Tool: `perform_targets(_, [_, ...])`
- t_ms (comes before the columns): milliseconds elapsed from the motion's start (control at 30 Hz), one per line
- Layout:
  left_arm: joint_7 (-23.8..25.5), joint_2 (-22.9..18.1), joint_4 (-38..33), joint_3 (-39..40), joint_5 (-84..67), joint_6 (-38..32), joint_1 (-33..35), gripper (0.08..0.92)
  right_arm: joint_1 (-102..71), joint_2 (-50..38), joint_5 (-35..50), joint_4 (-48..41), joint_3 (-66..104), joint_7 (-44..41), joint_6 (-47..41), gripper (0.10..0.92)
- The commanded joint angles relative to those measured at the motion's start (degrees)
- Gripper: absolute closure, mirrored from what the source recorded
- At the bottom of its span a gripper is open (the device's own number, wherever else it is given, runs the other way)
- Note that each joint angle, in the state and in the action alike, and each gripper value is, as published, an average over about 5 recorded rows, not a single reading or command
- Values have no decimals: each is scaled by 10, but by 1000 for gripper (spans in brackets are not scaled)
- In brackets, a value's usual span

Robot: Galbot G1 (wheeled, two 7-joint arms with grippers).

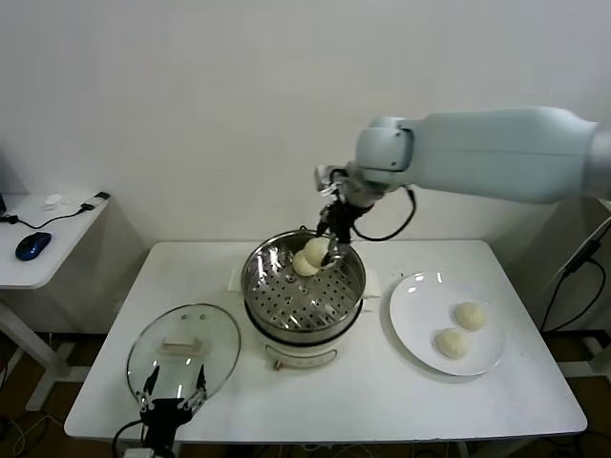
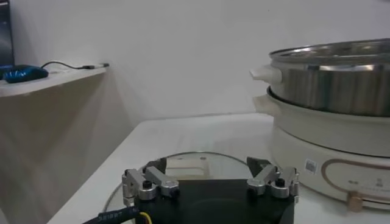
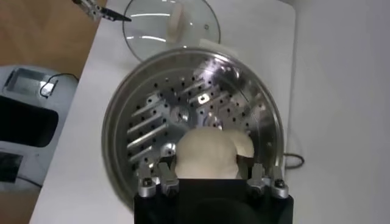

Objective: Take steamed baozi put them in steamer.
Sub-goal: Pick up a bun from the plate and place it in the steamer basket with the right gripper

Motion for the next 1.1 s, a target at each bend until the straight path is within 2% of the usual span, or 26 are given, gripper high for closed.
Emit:
perform_targets(33, [1, 2, 7, -1, -4, 0, -3, 177, -113, 102, 1, -86, 23, 47, -30, 355])
perform_targets(500, [0, 4, 8, -2, -9, 0, -5, 177, -154, 134, -12, -139, 32, 62, -38, 356])
perform_targets(633, [0, 3, 7, -2, -10, 0, -5, 177, -136, 117, -10, -121, 36, 50, -28, 289])
perform_targets(767, [0, 3, 5, -1, -10, 0, -4, 177, -89, 72, -20, -86, 24, 11, 4, 213])
perform_targets(1100, [2, 4, -1, 3, -10, 0, -6, 177, 74, -174, -92, 31, -72, -145, 113, 202])
